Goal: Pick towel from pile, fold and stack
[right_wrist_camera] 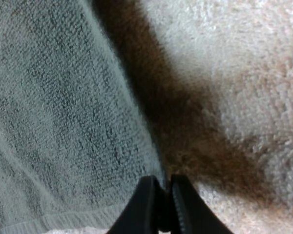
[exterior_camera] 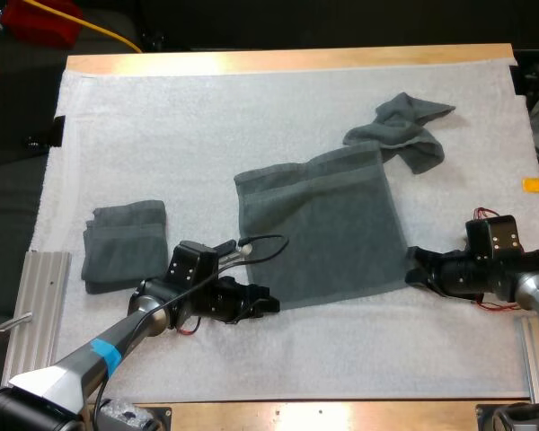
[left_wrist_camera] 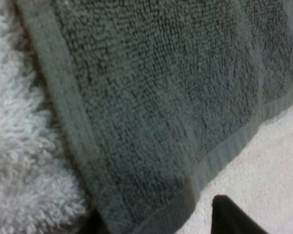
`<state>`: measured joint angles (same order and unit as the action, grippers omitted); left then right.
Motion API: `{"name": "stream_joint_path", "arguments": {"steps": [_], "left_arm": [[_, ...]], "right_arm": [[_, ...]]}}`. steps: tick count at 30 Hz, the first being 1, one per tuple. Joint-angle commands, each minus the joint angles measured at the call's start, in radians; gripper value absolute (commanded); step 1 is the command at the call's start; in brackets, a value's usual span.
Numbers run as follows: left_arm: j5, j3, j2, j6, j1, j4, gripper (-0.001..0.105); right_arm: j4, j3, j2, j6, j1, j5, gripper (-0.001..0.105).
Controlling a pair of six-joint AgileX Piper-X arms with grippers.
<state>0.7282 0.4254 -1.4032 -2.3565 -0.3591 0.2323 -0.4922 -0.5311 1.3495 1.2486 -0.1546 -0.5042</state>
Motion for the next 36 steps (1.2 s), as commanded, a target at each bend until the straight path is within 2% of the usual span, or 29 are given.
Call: {"name": "stream_joint_path", "arguments": {"steps": [1,7,13,17,21,24,28,32,36], "left_arm": [[-0.014,0.0,-0.005,-0.001,-0.004,-0.001,0.038],[-0.042,0.0,-0.005,-0.001,-0.004,-0.001,0.018],[-0.066,0.0,-0.005,-0.001,-0.004,-0.001,0.014],[-0.087,0.0,-0.003,0.003,-0.004,-0.001,0.0],[-0.082,0.0,-0.003,0.014,-0.004,0.002,0.0],[-0.044,0.0,0.0,0.03,-0.004,0.007,0.0],[-0.042,0.0,0.056,0.087,-0.007,0.062,0.0],[-0.042,0.0,0.128,0.116,-0.007,0.123,0.0],[-0.035,0.004,0.213,0.154,-0.027,0.215,0.0]], "right_arm": [[-0.009,-0.002,-0.009,0.011,-0.003,-0.009,0.001],[-0.015,-0.002,-0.009,0.011,-0.003,-0.009,0.001],[-0.014,-0.002,-0.009,0.011,-0.003,-0.009,0.001],[-0.014,-0.002,-0.009,0.011,-0.003,-0.009,0.001],[-0.027,-0.002,-0.01,0.011,-0.003,-0.009,0.001],[-0.06,-0.002,-0.027,0.011,-0.003,-0.009,0.001],[-0.119,-0.002,-0.102,0.011,-0.017,-0.003,0.001],[-0.17,-0.002,-0.165,0.011,-0.059,0.008,0.001],[-0.238,-0.002,-0.221,0.011,-0.149,0.032,0.001]]}}
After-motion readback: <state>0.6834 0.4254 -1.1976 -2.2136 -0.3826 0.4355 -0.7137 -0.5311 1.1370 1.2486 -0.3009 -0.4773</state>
